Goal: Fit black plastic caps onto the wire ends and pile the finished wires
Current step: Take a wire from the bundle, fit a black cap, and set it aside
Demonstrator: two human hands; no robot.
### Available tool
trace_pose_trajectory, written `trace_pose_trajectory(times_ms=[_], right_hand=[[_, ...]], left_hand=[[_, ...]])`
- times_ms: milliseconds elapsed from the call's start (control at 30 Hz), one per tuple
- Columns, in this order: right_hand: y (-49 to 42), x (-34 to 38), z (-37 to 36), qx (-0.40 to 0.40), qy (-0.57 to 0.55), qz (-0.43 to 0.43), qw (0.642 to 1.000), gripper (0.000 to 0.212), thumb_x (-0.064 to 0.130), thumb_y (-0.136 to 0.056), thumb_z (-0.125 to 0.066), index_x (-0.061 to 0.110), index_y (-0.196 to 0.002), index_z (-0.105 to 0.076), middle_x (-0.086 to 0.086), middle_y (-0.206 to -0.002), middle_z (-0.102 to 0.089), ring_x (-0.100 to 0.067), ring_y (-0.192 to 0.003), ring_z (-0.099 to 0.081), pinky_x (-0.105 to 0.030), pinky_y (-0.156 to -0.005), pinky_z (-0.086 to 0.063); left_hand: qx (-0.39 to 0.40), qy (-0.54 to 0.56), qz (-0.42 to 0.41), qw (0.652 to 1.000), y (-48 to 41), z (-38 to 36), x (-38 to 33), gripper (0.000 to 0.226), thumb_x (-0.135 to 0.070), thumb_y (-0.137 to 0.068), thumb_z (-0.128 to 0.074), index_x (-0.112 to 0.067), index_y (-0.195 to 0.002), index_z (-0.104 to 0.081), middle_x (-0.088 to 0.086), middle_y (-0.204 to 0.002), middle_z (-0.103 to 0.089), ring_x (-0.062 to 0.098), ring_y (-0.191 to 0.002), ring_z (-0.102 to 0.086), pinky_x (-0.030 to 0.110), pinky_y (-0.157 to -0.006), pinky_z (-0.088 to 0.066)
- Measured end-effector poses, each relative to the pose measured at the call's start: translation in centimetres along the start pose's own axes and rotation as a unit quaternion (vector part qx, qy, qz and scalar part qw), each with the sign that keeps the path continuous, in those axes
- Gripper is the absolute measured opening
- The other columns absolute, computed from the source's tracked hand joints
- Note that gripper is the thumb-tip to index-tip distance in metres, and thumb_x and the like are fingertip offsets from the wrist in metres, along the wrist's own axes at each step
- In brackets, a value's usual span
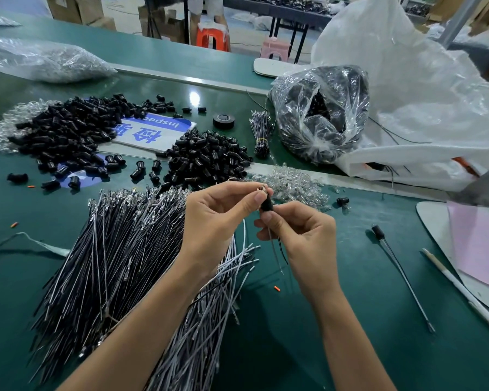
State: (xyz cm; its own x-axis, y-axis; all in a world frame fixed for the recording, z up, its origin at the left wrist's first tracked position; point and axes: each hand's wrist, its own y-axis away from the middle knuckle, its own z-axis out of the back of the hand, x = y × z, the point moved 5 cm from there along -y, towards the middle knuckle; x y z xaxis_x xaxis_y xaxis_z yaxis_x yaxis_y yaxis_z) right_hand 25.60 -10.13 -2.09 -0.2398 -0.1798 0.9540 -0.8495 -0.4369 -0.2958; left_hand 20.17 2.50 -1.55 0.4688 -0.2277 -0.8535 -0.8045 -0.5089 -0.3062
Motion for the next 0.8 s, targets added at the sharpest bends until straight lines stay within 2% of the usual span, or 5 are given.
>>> trace_pose_trajectory(times_ms=[233, 433, 600, 800], right_hand=[[0.00, 0.23, -0.07, -0.005, 0.016, 0.011, 1.000, 0.006, 0.007, -0.081, -0.074, 0.013, -0.081, -0.075, -0.004, -0.074, -0.075, -0.020, -0.066, -0.073, -0.021, -0.062, -0.056], [-0.06, 0.08, -0.03, 0.000, 0.018, 0.006, 1.000, 0.009, 0.010, -0.081, -0.075, 0.017, -0.085, -0.077, -0.005, -0.077, -0.075, -0.020, -0.068, -0.072, -0.024, -0.065, -0.057], [-0.01, 0.21, -0.17, 0.036, -0.004, -0.012, 0.999, 0.008, 0.017, -0.080, -0.074, 0.018, -0.088, -0.077, -0.006, -0.081, -0.076, -0.020, -0.067, -0.072, -0.023, -0.065, -0.056], [-0.01, 0.29, -0.28, 0.062, -0.031, -0.029, 0.997, 0.011, 0.006, -0.085, -0.069, 0.011, -0.092, -0.076, -0.007, -0.085, -0.076, -0.018, -0.070, -0.072, -0.021, -0.066, -0.055]], left_hand=[[-0.043, -0.033, -0.012, 0.998, -0.05, 0.50, -0.21, 0.012, -0.012, -0.069, -0.077, -0.009, -0.080, -0.076, 0.007, -0.080, -0.076, 0.017, -0.073, -0.071, 0.025, -0.074, -0.058], [-0.026, -0.027, -0.011, 0.999, -0.10, 0.45, -0.30, 0.007, -0.014, -0.070, -0.077, -0.016, -0.077, -0.077, 0.006, -0.080, -0.075, 0.017, -0.074, -0.068, 0.028, -0.074, -0.056], [-0.014, -0.016, -0.018, 1.000, -0.12, 0.38, -0.47, 0.006, -0.018, -0.069, -0.078, -0.017, -0.075, -0.076, 0.002, -0.076, -0.074, 0.012, -0.072, -0.068, 0.024, -0.072, -0.056], [-0.001, 0.008, -0.010, 1.000, -0.19, 0.33, -0.62, 0.005, -0.019, -0.067, -0.078, -0.018, -0.072, -0.075, 0.000, -0.074, -0.073, 0.011, -0.070, -0.068, 0.022, -0.068, -0.054]])
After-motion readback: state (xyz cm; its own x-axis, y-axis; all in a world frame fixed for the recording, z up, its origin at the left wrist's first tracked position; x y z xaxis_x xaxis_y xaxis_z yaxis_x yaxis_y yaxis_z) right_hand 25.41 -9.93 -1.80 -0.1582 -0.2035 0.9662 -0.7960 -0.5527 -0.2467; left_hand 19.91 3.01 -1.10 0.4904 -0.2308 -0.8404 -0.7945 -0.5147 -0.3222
